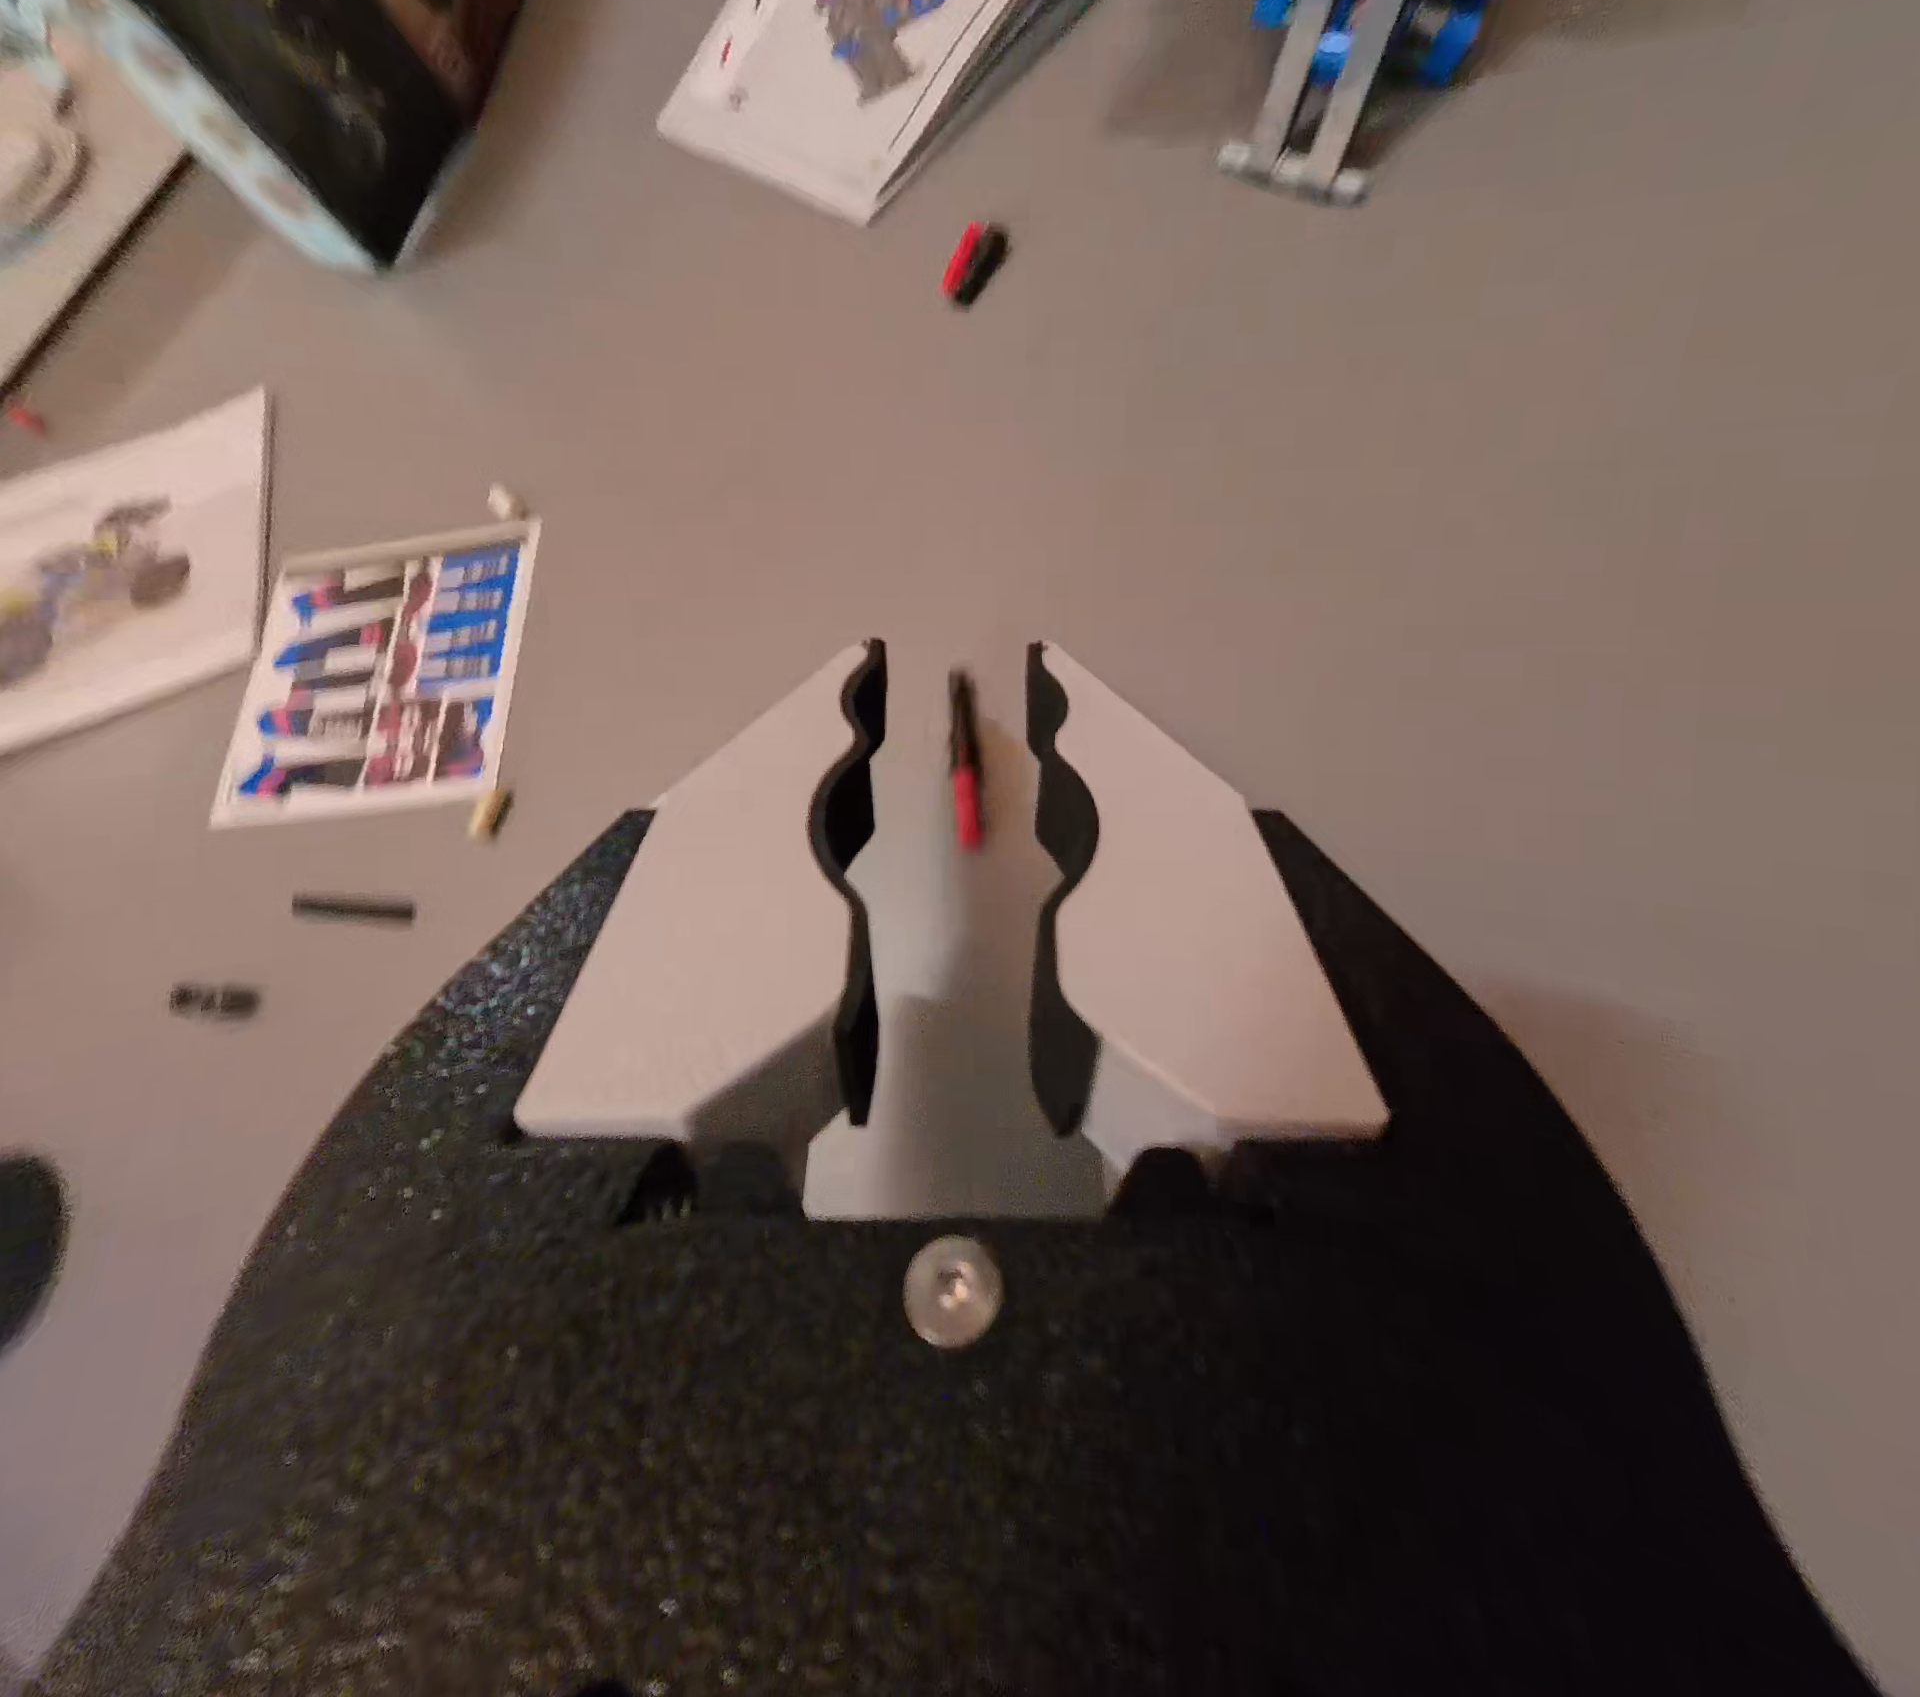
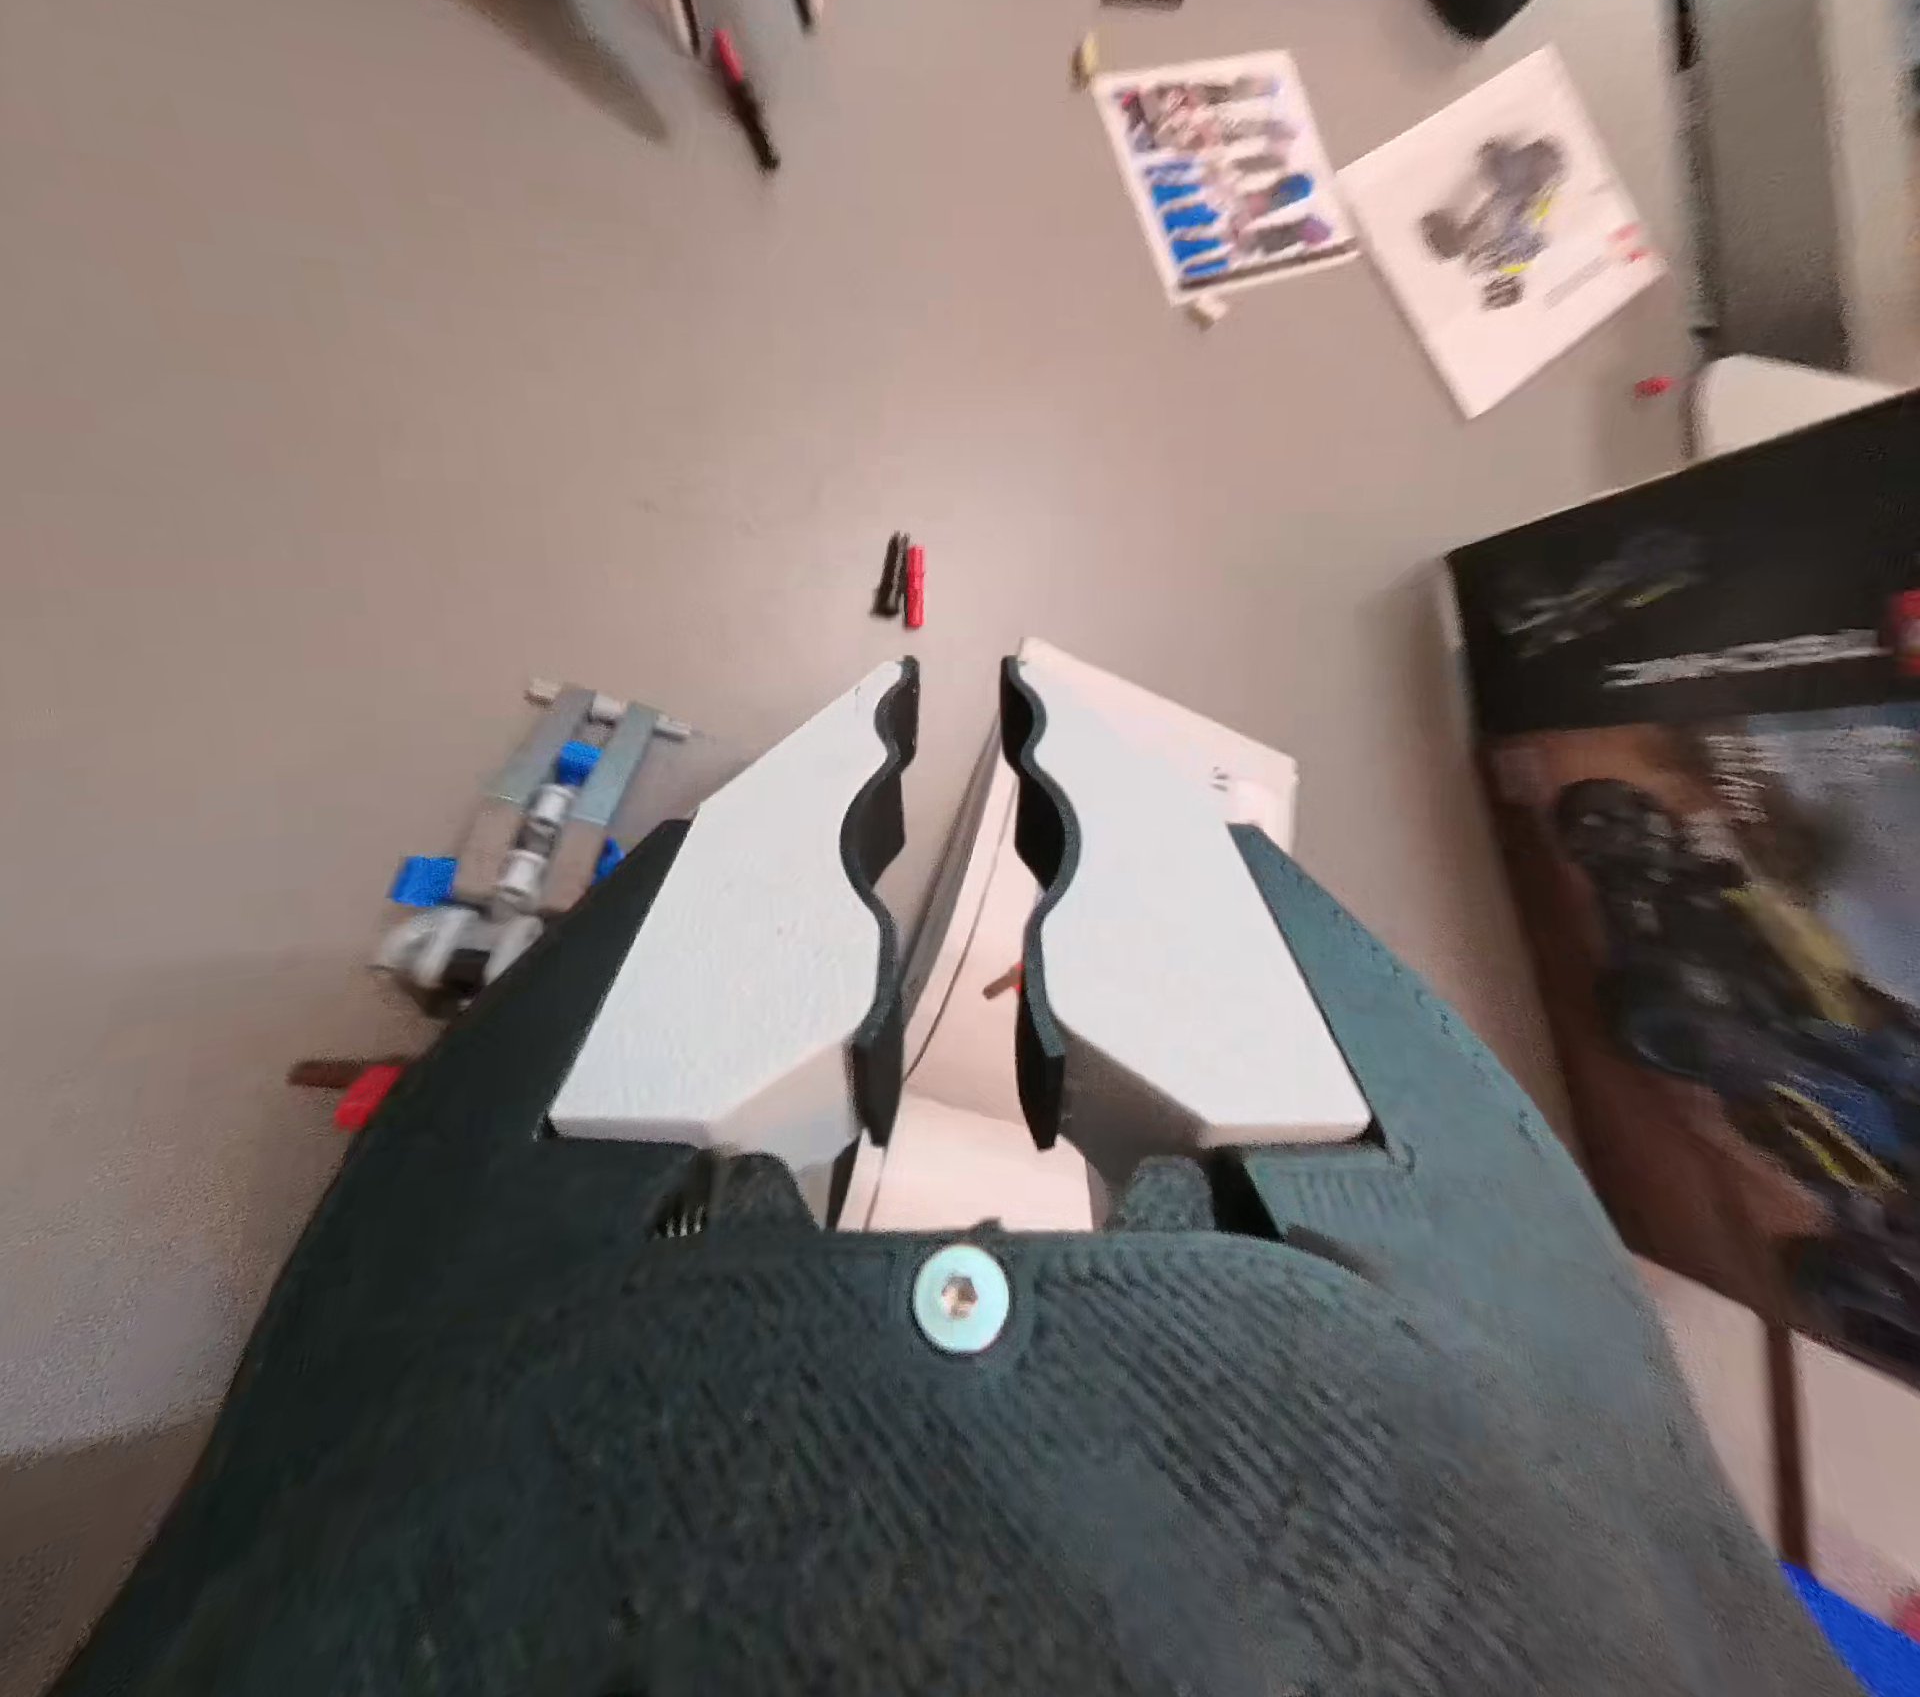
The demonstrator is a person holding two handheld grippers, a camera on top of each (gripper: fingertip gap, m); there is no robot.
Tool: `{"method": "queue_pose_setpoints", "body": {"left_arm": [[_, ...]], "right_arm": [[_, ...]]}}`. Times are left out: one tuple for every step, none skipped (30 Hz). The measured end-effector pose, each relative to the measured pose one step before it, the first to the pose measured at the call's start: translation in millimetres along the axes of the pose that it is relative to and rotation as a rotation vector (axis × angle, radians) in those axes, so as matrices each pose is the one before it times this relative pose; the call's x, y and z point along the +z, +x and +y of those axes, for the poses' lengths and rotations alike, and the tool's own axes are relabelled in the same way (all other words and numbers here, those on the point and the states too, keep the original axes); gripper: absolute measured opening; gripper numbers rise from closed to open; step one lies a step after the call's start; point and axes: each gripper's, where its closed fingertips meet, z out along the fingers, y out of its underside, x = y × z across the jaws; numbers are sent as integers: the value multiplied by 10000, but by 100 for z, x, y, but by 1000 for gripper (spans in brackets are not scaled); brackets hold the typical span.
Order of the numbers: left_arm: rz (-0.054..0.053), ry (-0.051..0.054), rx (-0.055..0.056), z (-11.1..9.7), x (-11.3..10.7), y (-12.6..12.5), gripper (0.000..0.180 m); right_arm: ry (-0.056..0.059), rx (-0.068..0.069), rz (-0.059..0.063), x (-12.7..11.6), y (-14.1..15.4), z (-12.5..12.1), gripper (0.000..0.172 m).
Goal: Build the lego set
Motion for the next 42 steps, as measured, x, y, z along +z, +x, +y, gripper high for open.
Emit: {"method": "queue_pose_setpoints", "body": {"left_arm": [[152, 107, 205, -1092, 574, 591, 24], [155, 9, 82, -998, 924, 531, 24], [2, -111, -19, -804, 1122, 182, 24], [-65, -124, 18, -673, 1190, -54, 24], [93, -53, 85, -627, 1166, 93, 24], [163, -112, 40, -432, 1101, 95, 23], [36, -252, -11, -173, 1000, -204, 22], [-98, -305, 25, 14, 866, -464, 20], [-90, -277, 88, 79, 729, -505, 19], [-13, -232, 80, 77, 556, -398, 19], [5, -87, 17, -115, 400, -371, 18], [107, 76, -25, -368, 294, -171, 17], [235, 101, -49, -420, 248, 86, 17], [227, 8, -17, -291, 216, 143, 16], [52, -76, 39, -117, 212, -73, 16], [-44, -138, 46, 29, 251, -231, 16], [44, -146, 33, 88, 255, -120, 15], [23, -106, 17, 82, 154, -166, 14], [-20, -70, -8, 52, 50, -219, 15], [110, -5, -33, -18, -11, -1, 14], [306, 8, -51, 14, -10, 327, 14], [296, -43, -48, 130, 9, 364, 15], [13, -60, -36, 159, 32, -12, 15], [-69, -72, 4, 167, 34, -80, 15], [9, -49, 30, 121, 30, 59, 15], [-34, 46, 35, -60, 43, 10, 14], [-35, 61, 15, -105, 47, 24, 14], [4, -18, -42, -25, 52, 69, 14], [-60, -53, -50, 1, 21, -15, 14], [-171, -29, 13, -29, -34, -128, 13], [-138, -34, 102, -4, -100, -44, 12], [-127, 68, 145, -153, -153, 34, 11], [-58, 188, 175, -331, -186, 150, 11], [41, 190, 178, -335, -175, 263, 10], [154, 138, 199, -272, -148, 387, 10], [154, 68, 189, -198, -56, 313, 9], [104, 28, 157, -163, 41, 184, 9], [117, -12, 125, -83, 119, 161, 9], [101, -59, 63, 35, 175, 77, 10], [64, -106, -16, 147, 214, -48, 11], [51, -155, -65, 267, 254, -100, 13], [63, -170, -68, 329, 246, -102, 14]], "right_arm": [[-8, -214, -445, 1236, -395, 892, 11], [77, -338, -181, 1121, -107, 503, 10], [27, -262, -103, 957, 53, 309, 6], [-31, -172, -303, 775, -139, 231, 3], [-85, -121, -217, 668, 56, 263, 4], [-178, -113, -27, 565, 324, 415, 5], [-200, -176, -70, 459, 164, 429, 4], [-96, -231, -68, 324, 28, 289, 3], [44, -236, -5, 204, 2, 67, 4], [107, -144, 15, 136, 1, -19, 4], [97, -35, -65, 143, -100, 1, 5], [101, -24, -54, 154, -68, -26, 7], [159, -90, -22, 166, -65, -132, 9], [99, -83, 6, 153, -25, -50, 11], [3, -27, -55, 151, -75, 102, 12], [43, -3, -23, 138, 18, 29, 11], [203, -14, 38, 116, 108, -209, 12], [218, -3, -7, 118, 47, -252, 12], [114, 55, -47, 120, 3, -109, 12], [50, 79, -83, 94, -36, -49, 12], [96, 56, -80, 50, -43, -116, 13], [62, 44, -13, 68, 42, -46, 13], [44, 16, -21, 77, 34, -38, 11], [54, -48, -121, 89, -149, -63, 6], [79, -105, -83, 135, -145, -120, 2], [83, -87, 65, 124, 42, -145, 2], [42, -6, 59, 80, 66, -81, 2], [23, 54, -14, 32, -11, -48, 1], [11, 0, -8, 3, 6, -2, 2], [2, -42, -7, -33, -35, 32, 2], [-67, -2, -40, -107, -91, 100, 1], [-147, 22, -55, -179, -144, 160, 1], [-178, -5, -28, -212, -138, 211, 1], [-178, -20, 15, -230, -103, 273, 1], [-124, 22, -73, -225, -221, 225, 1], [-53, 77, -158, -215, -335, 131, 1], [-44, 104, -112, -183, -273, 148, 1], [-44, 98, -73, -144, -213, 132, 1], [-60, 81, -73, -166, -234, 142, 1], [-60, 52, -113, -155, -305, 118, 1], [-90, 45, -8, -145, -159, 153, 2], [-72, 31, 165, -101, 92, 99, 4]]}}
